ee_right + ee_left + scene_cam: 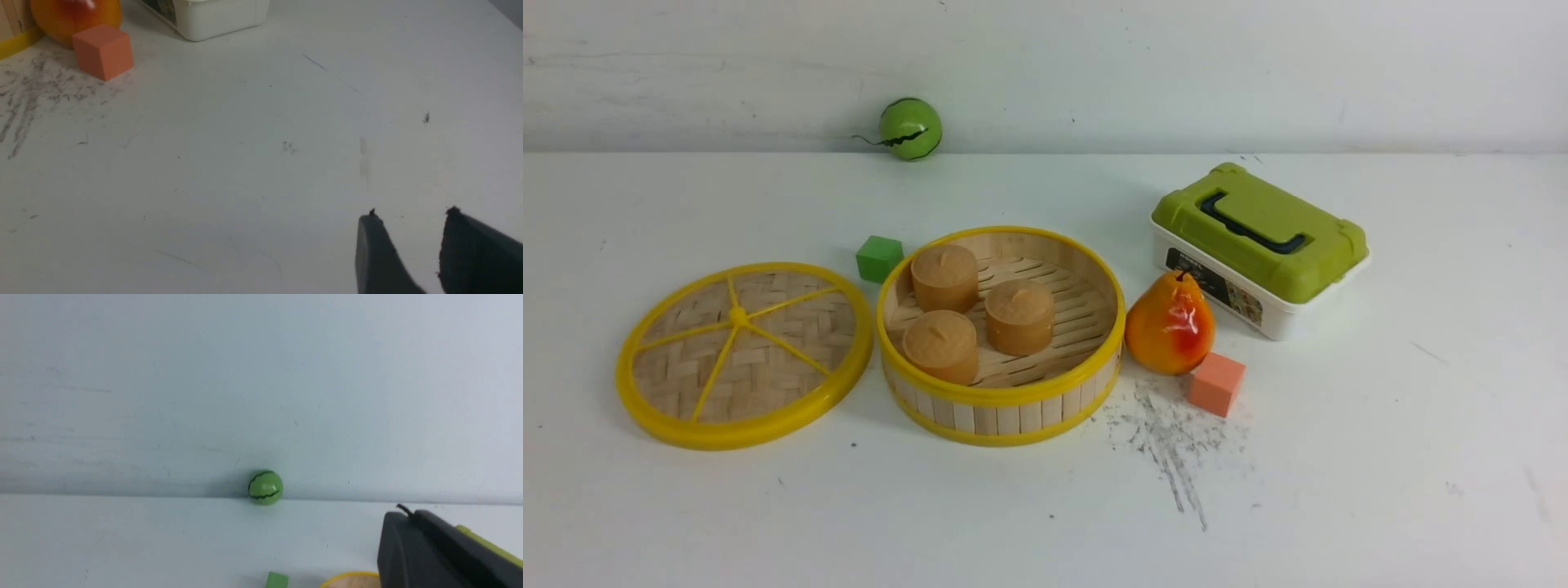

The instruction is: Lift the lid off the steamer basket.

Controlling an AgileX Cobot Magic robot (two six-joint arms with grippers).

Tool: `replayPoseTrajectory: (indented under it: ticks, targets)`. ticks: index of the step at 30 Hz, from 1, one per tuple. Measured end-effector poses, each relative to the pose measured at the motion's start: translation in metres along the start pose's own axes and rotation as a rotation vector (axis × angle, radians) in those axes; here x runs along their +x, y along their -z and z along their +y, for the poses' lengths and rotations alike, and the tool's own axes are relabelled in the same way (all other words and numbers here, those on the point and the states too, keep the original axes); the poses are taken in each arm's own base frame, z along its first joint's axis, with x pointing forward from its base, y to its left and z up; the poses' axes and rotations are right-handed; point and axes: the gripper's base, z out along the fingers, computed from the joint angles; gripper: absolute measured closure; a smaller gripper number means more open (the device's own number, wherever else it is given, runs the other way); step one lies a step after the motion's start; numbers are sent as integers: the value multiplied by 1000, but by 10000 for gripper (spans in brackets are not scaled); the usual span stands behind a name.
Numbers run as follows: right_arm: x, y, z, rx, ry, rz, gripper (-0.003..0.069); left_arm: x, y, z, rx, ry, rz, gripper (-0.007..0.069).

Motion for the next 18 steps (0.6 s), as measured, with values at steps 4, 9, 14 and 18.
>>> replayPoseTrajectory:
  ticks: [4, 9, 14, 18]
  targets:
    - [0, 0, 0, 0, 0, 0, 419, 54, 44, 5, -6, -15, -68, 637]
    - [0, 0, 0, 0, 0, 0, 419, 124, 75, 12, -16, -38, -85, 637]
    - [0, 0, 0, 0, 0, 0, 419, 206, 91, 23, -28, -76, -144, 637]
    - [0, 0, 0, 0, 0, 0, 419, 238, 88, 29, -37, -76, -169, 637]
